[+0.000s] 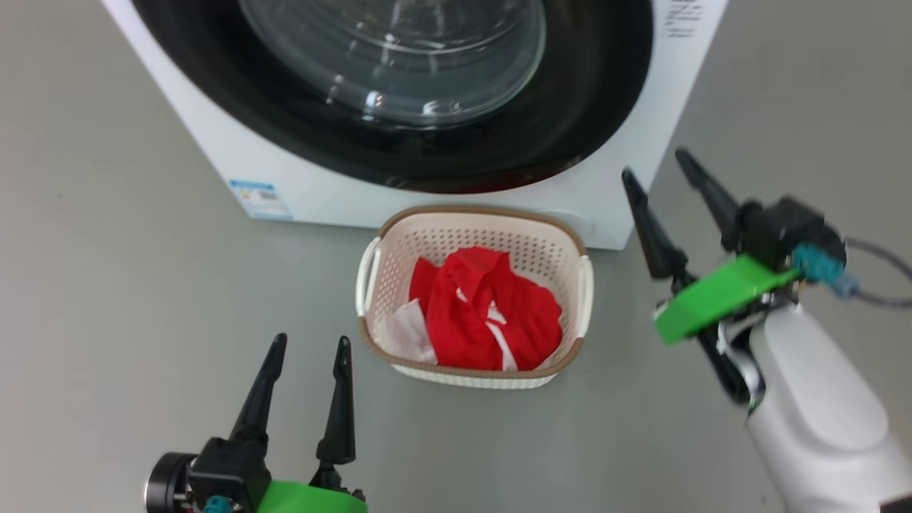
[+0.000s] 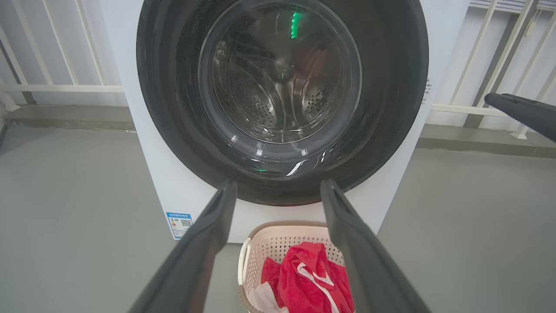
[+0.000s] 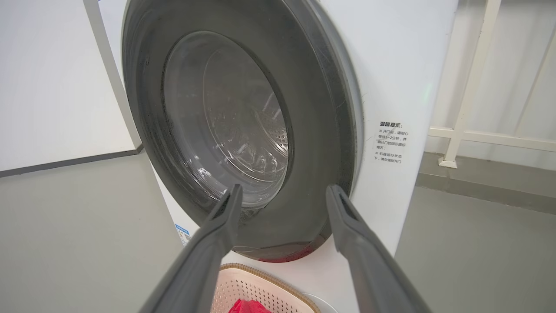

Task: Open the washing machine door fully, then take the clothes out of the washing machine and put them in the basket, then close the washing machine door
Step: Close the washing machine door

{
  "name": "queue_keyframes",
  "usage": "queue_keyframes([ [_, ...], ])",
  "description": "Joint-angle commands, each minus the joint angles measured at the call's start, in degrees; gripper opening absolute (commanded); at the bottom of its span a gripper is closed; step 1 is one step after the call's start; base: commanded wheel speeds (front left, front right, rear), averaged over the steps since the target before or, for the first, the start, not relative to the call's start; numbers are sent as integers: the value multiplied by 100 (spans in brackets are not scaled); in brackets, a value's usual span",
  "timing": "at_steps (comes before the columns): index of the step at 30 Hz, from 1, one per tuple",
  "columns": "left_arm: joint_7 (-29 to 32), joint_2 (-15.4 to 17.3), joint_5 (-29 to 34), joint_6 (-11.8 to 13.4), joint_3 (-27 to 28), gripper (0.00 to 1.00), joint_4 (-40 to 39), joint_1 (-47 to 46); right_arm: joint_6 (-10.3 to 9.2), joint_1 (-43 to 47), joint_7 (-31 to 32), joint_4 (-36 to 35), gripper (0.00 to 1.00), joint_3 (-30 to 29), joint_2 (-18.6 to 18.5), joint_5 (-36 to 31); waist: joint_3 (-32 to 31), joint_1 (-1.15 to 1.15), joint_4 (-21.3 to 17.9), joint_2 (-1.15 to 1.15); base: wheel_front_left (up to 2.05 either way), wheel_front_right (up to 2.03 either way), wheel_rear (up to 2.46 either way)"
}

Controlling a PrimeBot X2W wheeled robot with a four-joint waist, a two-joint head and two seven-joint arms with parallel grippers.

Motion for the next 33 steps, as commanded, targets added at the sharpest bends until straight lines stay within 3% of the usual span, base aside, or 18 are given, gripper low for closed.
queue_keyframes([
  [1,-33,117,-41,-20,211,100,-120,26,-6,301,-36,-332,100,15,133,-87,-208,0,-231,0,0,0,0],
  [12,128,297,-225,-69,301,100,-84,248,-6,1788,-36,-1203,100,-421,418,-402,-617,0,-748,0,0,0,0],
  [22,209,387,-324,13,385,100,-149,553,-6,2576,-36,-1486,100,-788,506,-508,-860,0,-1121,0,0,0,0],
  [33,273,467,-407,108,436,100,-284,920,-6,3119,-34,-1642,100,-927,529,-631,-1088,0,-1268,0,0,0,0],
])
